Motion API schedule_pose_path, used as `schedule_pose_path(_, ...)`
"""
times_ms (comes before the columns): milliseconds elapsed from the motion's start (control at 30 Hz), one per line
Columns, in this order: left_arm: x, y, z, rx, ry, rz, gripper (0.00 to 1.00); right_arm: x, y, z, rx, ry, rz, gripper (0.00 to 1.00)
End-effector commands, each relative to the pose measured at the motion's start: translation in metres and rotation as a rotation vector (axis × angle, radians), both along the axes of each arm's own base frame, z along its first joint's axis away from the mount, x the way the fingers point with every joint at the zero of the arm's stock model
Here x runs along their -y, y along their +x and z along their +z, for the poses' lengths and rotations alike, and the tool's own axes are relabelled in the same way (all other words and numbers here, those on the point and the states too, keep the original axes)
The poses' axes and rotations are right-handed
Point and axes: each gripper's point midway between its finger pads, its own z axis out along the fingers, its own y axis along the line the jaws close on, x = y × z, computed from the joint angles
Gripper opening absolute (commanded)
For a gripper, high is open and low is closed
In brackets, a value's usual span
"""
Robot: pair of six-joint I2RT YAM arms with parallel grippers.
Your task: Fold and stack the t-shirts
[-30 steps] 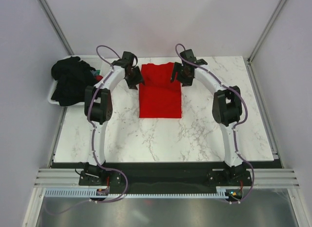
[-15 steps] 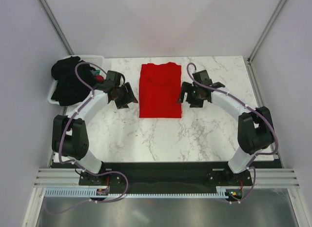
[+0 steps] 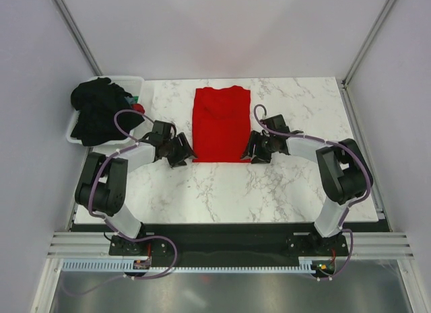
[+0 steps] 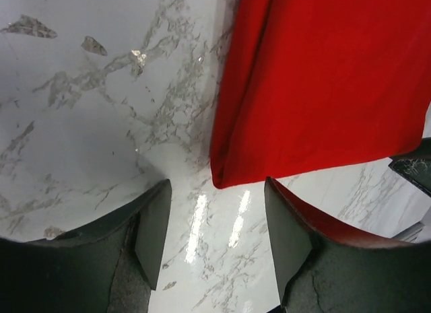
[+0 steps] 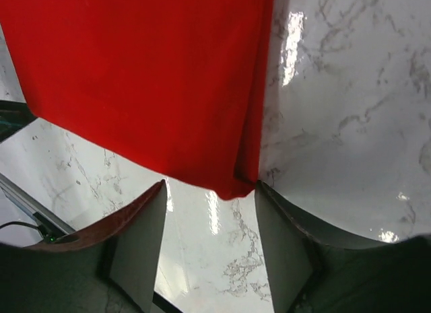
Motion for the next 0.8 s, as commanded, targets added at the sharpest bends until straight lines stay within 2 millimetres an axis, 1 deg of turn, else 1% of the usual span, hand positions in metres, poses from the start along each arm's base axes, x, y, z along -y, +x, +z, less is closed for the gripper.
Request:
schedule_pose_path(0, 0.013, 0.008, -0.008, 0.027, -0.054, -0.007, 0.64, -0.005, 0.0, -0.018, -0.002, 0.026, 0.014, 0.62)
schedule_pose_path(33, 0.015, 0.009, -0.01, 0.033, -0.057, -0.008, 0.64, -0.005, 0.0, -0.022, -0.008, 0.023, 0.015, 0.57)
schedule_pose_path(67, 0.015, 0.006, -0.016, 0.019, -0.056, -0.008, 0.63, -0.005, 0.0, -0.023, -0.007, 0.022, 0.015, 0.54)
schedule_pose_path(100, 0.017, 0.004, -0.022, 0.006, -0.061, -0.013, 0.61, -0.004, 0.0, -0.027, -0.011, 0.013, 0.014, 0.47)
schedule_pose_path(133, 0.017, 0.006, -0.023, 0.013, -0.064, -0.012, 0.59, -0.003, 0.0, -0.027, -0.01, 0.01, 0.016, 0.42)
schedule_pose_path(200, 0.017, 0.004, -0.03, 0.003, -0.056, -0.008, 0.56, -0.003, -0.001, -0.033, -0.016, 0.0, 0.018, 0.35)
schedule_pose_path(233, 0.016, -0.001, -0.038, -0.019, -0.046, -0.004, 0.54, -0.003, -0.002, -0.034, -0.018, -0.002, 0.024, 0.29)
schedule_pose_path(267, 0.015, -0.003, -0.041, -0.028, -0.041, 0.001, 0.52, -0.003, -0.002, -0.036, -0.02, -0.002, 0.029, 0.27)
schedule_pose_path(300, 0.015, 0.002, -0.042, -0.01, -0.041, 0.008, 0.43, -0.003, -0.003, -0.039, -0.025, -0.002, 0.032, 0.23)
schedule_pose_path(333, 0.014, 0.0, -0.047, -0.022, -0.037, 0.012, 0.35, -0.003, -0.005, -0.041, -0.03, -0.003, 0.037, 0.2)
schedule_pose_path(367, 0.014, 0.001, -0.048, -0.02, -0.039, 0.013, 0.29, -0.003, -0.006, -0.043, -0.032, -0.004, 0.04, 0.18)
schedule_pose_path(400, 0.015, 0.001, -0.049, -0.023, -0.041, 0.015, 0.16, -0.002, -0.006, -0.044, -0.034, -0.006, 0.039, 0.1)
schedule_pose_path(467, 0.015, -0.001, -0.048, -0.024, -0.046, 0.017, 0.06, -0.002, -0.01, -0.045, -0.045, -0.004, 0.046, 0.0)
schedule_pose_path(500, 0.015, -0.002, -0.047, -0.024, -0.046, 0.018, 0.02, -0.002, -0.011, -0.042, -0.039, -0.002, 0.049, 0.0)
schedule_pose_path(567, 0.015, -0.01, -0.04, -0.024, -0.041, 0.013, 0.02, 0.001, -0.018, -0.04, -0.042, -0.005, 0.05, 0.0)
schedule_pose_path(600, 0.014, -0.011, -0.037, -0.01, -0.03, 0.017, 0.02, 0.0, -0.018, -0.031, -0.021, 0.0, 0.05, 0.0)
schedule_pose_path(633, 0.015, -0.026, -0.041, -0.039, -0.013, 0.002, 0.02, 0.003, -0.028, -0.032, -0.033, -0.006, 0.05, 0.0)
schedule_pose_path(667, 0.015, -0.03, -0.031, -0.015, -0.013, -0.002, 0.02, 0.004, -0.034, -0.03, -0.043, -0.009, 0.045, 0.0)
schedule_pose_path(700, 0.014, -0.039, -0.031, -0.027, 0.0, -0.005, 0.02, 0.0, -0.04, -0.018, -0.018, -0.001, 0.057, 0.0)
schedule_pose_path(733, 0.016, -0.056, -0.034, -0.048, 0.008, -0.026, 0.02, 0.004, -0.052, -0.02, -0.032, -0.017, 0.055, 0.0)
schedule_pose_path(767, 0.017, -0.064, -0.03, -0.046, 0.009, -0.034, 0.02, 0.007, -0.062, -0.019, -0.039, -0.042, 0.049, 0.0)
